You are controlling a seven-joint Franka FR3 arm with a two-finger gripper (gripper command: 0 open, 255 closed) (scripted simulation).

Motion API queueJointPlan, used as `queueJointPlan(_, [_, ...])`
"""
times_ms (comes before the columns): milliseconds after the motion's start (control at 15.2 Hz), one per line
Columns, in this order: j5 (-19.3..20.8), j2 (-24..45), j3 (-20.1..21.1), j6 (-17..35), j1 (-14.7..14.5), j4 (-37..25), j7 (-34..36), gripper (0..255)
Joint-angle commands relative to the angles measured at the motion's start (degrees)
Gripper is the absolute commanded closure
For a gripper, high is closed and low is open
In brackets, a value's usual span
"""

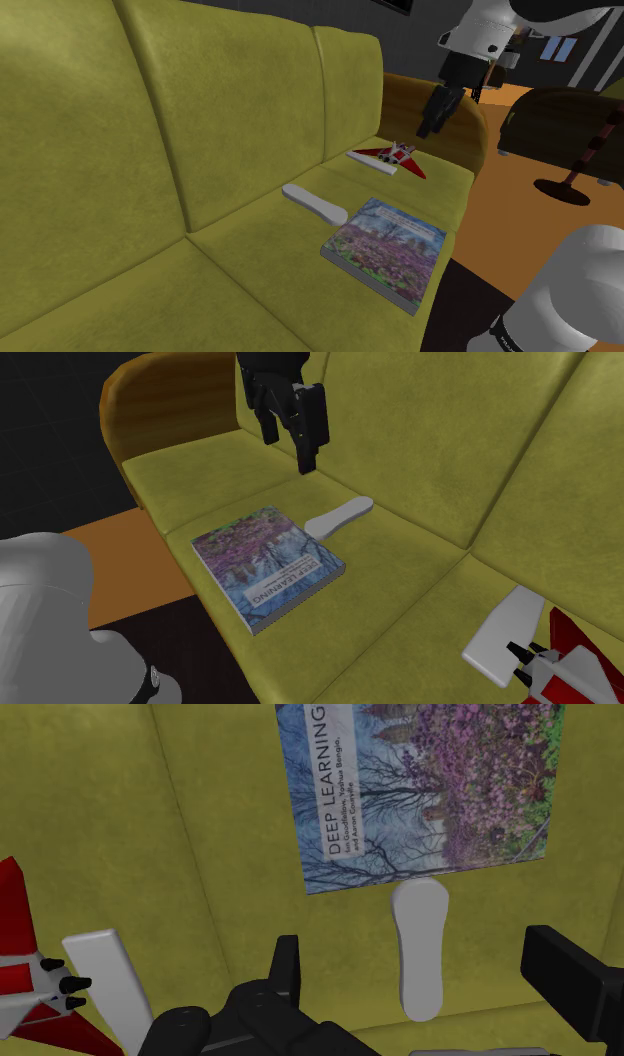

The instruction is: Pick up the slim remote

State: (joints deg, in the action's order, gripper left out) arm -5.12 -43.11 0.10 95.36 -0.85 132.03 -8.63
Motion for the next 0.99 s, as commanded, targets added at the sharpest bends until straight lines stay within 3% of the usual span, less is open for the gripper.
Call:
queueJointPlan(0, [0.00, 0.00, 0.00, 0.00, 0.00, 0.00, 0.00, 0])
queueJointPlan(924, [0.65, 24.21, 9.53, 19.10, -1.99, -2.01, 7.68, 0])
